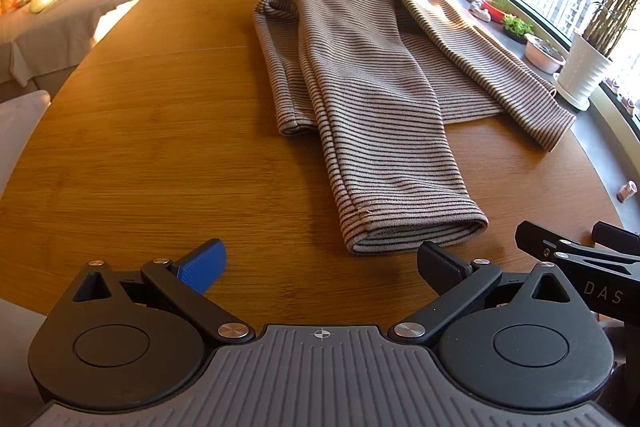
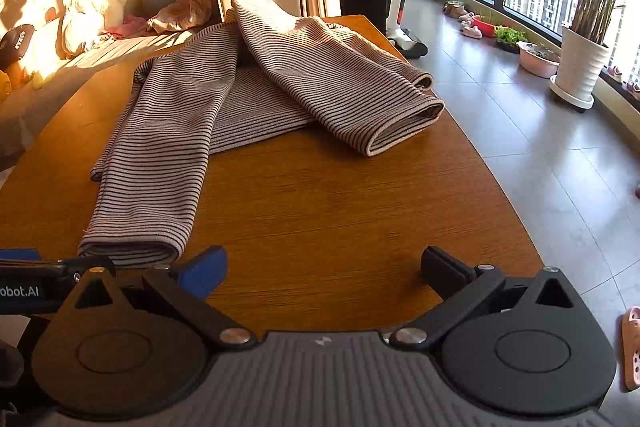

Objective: Fold clothes

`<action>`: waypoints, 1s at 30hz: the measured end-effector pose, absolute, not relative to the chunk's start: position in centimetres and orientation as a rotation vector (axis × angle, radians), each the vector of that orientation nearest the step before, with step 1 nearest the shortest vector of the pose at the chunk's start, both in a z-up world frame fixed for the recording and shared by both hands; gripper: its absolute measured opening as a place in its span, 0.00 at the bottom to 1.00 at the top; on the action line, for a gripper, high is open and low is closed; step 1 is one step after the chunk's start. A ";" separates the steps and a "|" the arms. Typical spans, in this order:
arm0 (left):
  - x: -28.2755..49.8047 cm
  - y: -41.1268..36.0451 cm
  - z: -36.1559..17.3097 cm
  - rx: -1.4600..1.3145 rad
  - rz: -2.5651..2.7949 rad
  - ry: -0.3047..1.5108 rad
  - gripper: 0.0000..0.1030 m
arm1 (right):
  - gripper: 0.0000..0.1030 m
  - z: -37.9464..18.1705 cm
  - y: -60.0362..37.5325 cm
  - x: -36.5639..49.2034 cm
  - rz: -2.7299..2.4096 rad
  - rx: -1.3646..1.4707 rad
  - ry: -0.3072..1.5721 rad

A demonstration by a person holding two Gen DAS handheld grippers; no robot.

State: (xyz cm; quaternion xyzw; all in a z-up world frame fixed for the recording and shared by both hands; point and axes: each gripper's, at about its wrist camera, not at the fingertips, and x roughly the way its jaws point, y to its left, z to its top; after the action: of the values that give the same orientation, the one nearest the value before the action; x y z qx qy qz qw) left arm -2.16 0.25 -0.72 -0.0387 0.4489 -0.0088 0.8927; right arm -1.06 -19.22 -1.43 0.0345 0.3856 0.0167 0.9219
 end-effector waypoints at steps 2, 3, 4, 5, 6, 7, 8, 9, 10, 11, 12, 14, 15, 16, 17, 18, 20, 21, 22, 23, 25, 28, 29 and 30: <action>-2.2 0.2 -0.7 -0.080 -0.018 0.931 1.00 | 1.00 -1.4 -19.2 -1.1 0.034 0.069 0.791; -2.2 0.2 -0.7 -0.080 -0.018 0.931 1.00 | 1.00 -1.4 -19.2 -1.1 0.034 0.068 0.791; -2.2 0.2 -0.7 -0.080 -0.017 0.931 1.00 | 1.00 -1.4 -19.2 -1.1 0.034 0.067 0.791; -2.2 0.2 -0.7 -0.080 -0.017 0.930 1.00 | 1.00 -1.4 -19.2 -1.1 0.033 0.066 0.791; -2.2 0.2 -0.7 -0.080 -0.017 0.930 1.00 | 1.00 -1.4 -19.2 -1.1 0.033 0.065 0.791; -2.2 0.2 -0.7 -0.080 -0.017 0.930 1.00 | 1.00 -1.4 -19.1 -1.1 0.033 0.065 0.791; -2.2 0.2 -0.7 -0.079 -0.017 0.931 1.00 | 1.00 -1.4 -19.1 -1.1 0.032 0.065 0.791; -2.2 0.2 -0.7 -0.079 -0.017 0.931 1.00 | 1.00 -1.4 -19.1 -1.1 0.033 0.064 0.791; -2.2 0.2 -0.7 -0.079 -0.017 0.931 1.00 | 1.00 -1.4 -19.1 -1.1 0.033 0.064 0.791; -2.2 0.2 -0.7 -0.079 -0.017 0.930 1.00 | 1.00 -1.4 -19.1 -1.1 0.033 0.063 0.791; -2.2 0.2 -0.7 -0.079 -0.017 0.930 1.00 | 1.00 -1.4 -19.1 -1.1 0.033 0.062 0.791; -2.2 0.2 -0.7 -0.078 -0.017 0.930 1.00 | 1.00 -1.5 -19.1 -1.1 0.032 0.061 0.790; -2.2 0.2 -0.7 -0.078 -0.017 0.930 1.00 | 1.00 -1.5 -19.1 -1.1 0.032 0.060 0.790; -2.2 0.1 -0.7 -0.077 -0.017 0.930 1.00 | 1.00 -1.6 -19.1 -1.2 0.031 0.059 0.790; -2.2 0.1 -0.7 -0.076 -0.017 0.930 1.00 | 1.00 -1.6 -19.1 -1.2 0.031 0.057 0.790; -2.2 0.1 -0.7 -0.076 -0.017 0.930 1.00 | 1.00 -1.6 -19.1 -1.2 0.031 0.056 0.790; -2.2 0.2 -0.7 -0.077 -0.017 0.929 1.00 | 1.00 -1.5 -19.0 -1.2 0.032 0.055 0.791; -2.2 0.2 -0.7 -0.077 -0.017 0.929 1.00 | 1.00 -1.5 -19.0 -1.2 0.031 0.055 0.791; -2.2 0.2 -0.7 -0.077 -0.017 0.929 1.00 | 1.00 -1.5 -19.0 -1.2 0.031 0.056 0.791; -2.2 0.2 -0.7 -0.077 -0.017 0.929 1.00 | 1.00 -1.5 -19.0 -1.2 0.031 0.056 0.791; -2.2 0.1 -0.8 -0.077 -0.017 0.928 1.00 | 1.00 -1.6 -19.0 -1.2 0.031 0.055 0.791; -2.3 0.1 -0.8 -0.077 -0.017 0.928 1.00 | 1.00 -1.6 -19.1 -1.2 0.032 0.054 0.791; -2.3 0.1 -0.7 -0.077 -0.017 0.928 1.00 | 1.00 -1.5 -19.1 -1.2 0.032 0.054 0.791; -2.3 0.1 -0.7 -0.077 -0.017 0.928 1.00 | 1.00 -1.5 -19.1 -1.1 0.032 0.053 0.791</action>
State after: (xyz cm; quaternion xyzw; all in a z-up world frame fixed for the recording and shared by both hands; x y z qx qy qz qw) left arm -2.26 0.15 -0.74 -0.0370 0.4475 -0.0082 0.8935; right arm -1.13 -19.05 -1.53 0.0260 0.3853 0.0155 0.9223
